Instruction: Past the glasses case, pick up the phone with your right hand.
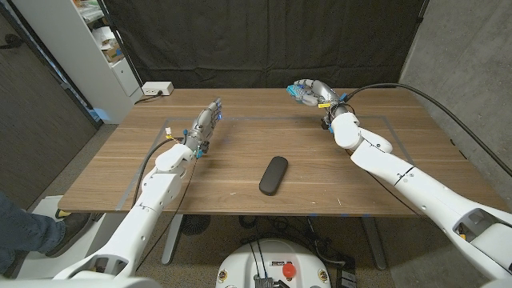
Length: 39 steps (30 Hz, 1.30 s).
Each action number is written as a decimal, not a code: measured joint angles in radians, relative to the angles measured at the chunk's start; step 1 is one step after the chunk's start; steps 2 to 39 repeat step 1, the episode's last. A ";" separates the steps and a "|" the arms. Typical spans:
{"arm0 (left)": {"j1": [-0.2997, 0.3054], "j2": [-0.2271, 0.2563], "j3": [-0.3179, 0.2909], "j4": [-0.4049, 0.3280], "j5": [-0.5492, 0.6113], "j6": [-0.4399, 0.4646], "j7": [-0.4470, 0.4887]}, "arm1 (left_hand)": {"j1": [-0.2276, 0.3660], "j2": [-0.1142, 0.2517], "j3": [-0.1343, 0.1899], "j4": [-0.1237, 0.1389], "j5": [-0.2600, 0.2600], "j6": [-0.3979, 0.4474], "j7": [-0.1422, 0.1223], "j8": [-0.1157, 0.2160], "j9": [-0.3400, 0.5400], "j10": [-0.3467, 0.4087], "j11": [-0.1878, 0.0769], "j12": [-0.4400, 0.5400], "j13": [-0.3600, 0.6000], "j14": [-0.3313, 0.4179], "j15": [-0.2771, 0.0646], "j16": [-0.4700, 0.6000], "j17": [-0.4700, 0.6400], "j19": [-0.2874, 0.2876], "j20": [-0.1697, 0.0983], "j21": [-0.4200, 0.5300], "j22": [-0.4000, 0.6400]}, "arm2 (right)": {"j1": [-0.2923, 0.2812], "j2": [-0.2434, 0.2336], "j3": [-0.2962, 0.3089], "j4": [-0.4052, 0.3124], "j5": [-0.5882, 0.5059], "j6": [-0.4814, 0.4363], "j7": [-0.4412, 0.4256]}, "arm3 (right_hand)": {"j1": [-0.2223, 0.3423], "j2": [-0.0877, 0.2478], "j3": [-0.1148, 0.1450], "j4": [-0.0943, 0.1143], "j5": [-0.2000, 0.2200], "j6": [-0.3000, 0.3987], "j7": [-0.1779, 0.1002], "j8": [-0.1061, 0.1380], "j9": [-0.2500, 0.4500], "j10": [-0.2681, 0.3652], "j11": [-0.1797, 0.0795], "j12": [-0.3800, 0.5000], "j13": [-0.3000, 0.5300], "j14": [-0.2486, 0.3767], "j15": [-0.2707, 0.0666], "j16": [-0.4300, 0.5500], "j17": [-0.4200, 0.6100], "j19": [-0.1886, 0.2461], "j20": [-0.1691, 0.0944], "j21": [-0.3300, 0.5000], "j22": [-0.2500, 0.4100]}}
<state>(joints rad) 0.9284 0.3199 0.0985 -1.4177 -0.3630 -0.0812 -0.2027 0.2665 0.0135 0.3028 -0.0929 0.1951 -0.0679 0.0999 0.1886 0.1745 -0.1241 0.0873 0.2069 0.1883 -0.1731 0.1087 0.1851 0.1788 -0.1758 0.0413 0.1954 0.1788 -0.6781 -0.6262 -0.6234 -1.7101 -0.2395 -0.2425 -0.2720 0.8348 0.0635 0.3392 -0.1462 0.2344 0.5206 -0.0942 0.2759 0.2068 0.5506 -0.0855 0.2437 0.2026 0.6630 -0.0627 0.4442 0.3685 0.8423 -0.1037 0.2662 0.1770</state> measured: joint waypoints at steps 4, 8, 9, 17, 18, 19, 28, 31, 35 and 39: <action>0.001 0.002 -0.002 -0.001 -0.001 0.000 0.000 | 0.000 0.000 0.000 0.000 0.000 0.000 0.000 0.000 0.000 0.000 0.000 0.000 0.000 0.000 0.000 0.000 0.000 0.000 0.000 0.000 0.000 | 0.000 0.000 0.000 0.000 0.000 0.000 0.000 | 0.000 0.000 0.000 0.000 0.000 0.000 0.000 0.000 0.000 0.000 0.000 0.000 0.000 0.000 0.000 0.000 0.001 0.000 0.000 0.000 0.000; 0.001 0.002 -0.002 -0.001 -0.001 0.000 0.000 | 0.000 0.000 0.000 0.000 0.000 0.000 0.000 0.000 0.000 0.000 0.000 0.000 0.000 0.000 0.000 0.000 0.000 0.000 0.000 0.000 0.000 | 0.000 0.000 0.000 0.000 0.000 0.000 0.000 | 0.000 0.000 0.000 0.000 0.000 0.000 0.000 0.000 0.000 0.000 0.000 0.000 0.000 0.000 0.000 0.000 0.001 0.000 0.000 0.000 0.000; 0.001 0.002 -0.002 -0.001 -0.001 0.000 0.000 | 0.000 0.000 0.000 0.000 0.000 0.000 0.000 0.000 0.000 0.000 0.000 0.000 0.000 0.000 0.000 0.000 0.000 0.000 0.000 0.000 0.000 | 0.000 0.000 0.000 0.000 0.000 0.000 0.000 | 0.000 0.000 0.000 0.000 0.000 0.000 0.000 0.000 0.000 0.000 0.000 0.000 0.000 0.000 0.000 0.000 0.001 0.000 0.000 0.000 0.000; 0.001 0.002 -0.002 -0.001 -0.001 0.000 0.000 | 0.000 0.000 0.000 0.000 0.000 0.000 0.000 0.000 0.000 0.000 0.000 0.000 0.000 0.000 0.000 0.000 0.000 0.000 0.000 0.000 0.000 | 0.000 0.000 0.000 0.000 0.000 0.000 0.000 | 0.000 0.000 0.000 0.000 0.000 0.000 0.000 0.000 0.000 0.000 0.000 0.000 0.000 0.000 0.000 0.000 0.001 0.000 0.000 0.000 0.000; 0.001 0.002 -0.002 -0.001 -0.001 0.000 0.000 | 0.000 0.000 0.000 0.000 0.000 0.000 0.000 0.000 0.000 0.000 0.000 0.000 0.000 0.000 0.000 0.000 0.000 0.000 0.000 0.000 0.000 | 0.000 0.000 0.000 0.000 0.000 0.000 0.000 | 0.000 0.000 0.000 0.000 0.000 0.000 0.000 0.000 0.000 0.000 0.000 0.000 0.000 0.000 0.000 0.000 0.001 0.000 0.000 0.000 0.000; 0.001 0.002 -0.002 -0.001 -0.001 0.000 0.000 | 0.000 0.000 0.000 0.000 0.000 0.000 0.000 0.000 0.000 0.000 0.000 0.000 0.000 0.000 0.000 0.000 0.000 0.000 0.000 0.000 0.000 | 0.000 0.000 0.000 0.000 0.000 0.000 0.000 | 0.000 0.000 0.000 0.000 0.000 0.000 0.000 0.000 0.000 0.000 0.000 0.000 0.000 0.000 0.000 0.000 0.001 0.000 0.000 0.000 0.000; 0.001 0.002 -0.002 -0.001 -0.001 0.000 0.000 | 0.000 0.000 0.000 0.000 0.000 0.000 0.000 0.000 0.000 0.000 0.000 0.000 0.000 0.000 0.000 0.000 0.000 0.000 0.000 0.000 0.000 | 0.000 0.000 0.000 0.000 0.000 0.000 0.000 | 0.000 0.000 0.000 0.000 0.000 0.000 0.000 0.000 0.000 0.000 0.000 0.000 0.000 0.000 0.000 0.000 0.001 0.000 0.000 0.000 0.000; 0.001 0.002 -0.002 -0.001 -0.001 0.000 0.000 | 0.000 0.000 0.000 0.000 0.000 0.000 0.000 0.000 0.000 0.000 0.000 0.000 0.000 0.000 0.000 0.000 0.000 0.000 0.000 0.000 0.000 | 0.000 0.000 0.000 0.000 0.000 0.000 0.000 | 0.000 0.000 0.000 0.000 0.000 0.000 0.000 0.000 0.000 0.000 0.000 0.000 0.000 0.000 0.000 0.000 0.001 0.000 0.000 0.000 0.000; 0.001 0.002 -0.002 -0.001 -0.001 0.000 0.000 | 0.000 0.000 0.000 0.000 0.000 0.000 0.000 0.000 0.000 0.000 0.000 0.000 0.000 0.000 0.000 0.000 0.000 0.000 0.000 0.000 0.000 | 0.000 0.000 0.000 0.000 0.000 0.000 0.000 | 0.000 0.000 0.000 0.000 0.000 0.000 0.000 0.000 0.000 0.000 0.000 0.000 0.000 0.000 0.000 0.000 0.001 0.000 0.000 0.000 0.000; 0.001 0.002 -0.002 -0.001 -0.001 0.000 0.000 | 0.000 0.000 0.000 0.000 0.000 0.000 0.000 0.000 0.000 0.000 0.000 0.000 0.000 0.000 0.000 0.000 0.000 0.000 0.000 0.000 0.000 | 0.000 0.000 0.000 0.000 0.000 0.000 0.000 | 0.000 0.000 0.000 0.000 0.000 0.000 0.000 0.000 0.000 0.000 0.000 0.000 0.000 0.000 0.000 0.000 0.001 0.000 0.000 0.000 0.000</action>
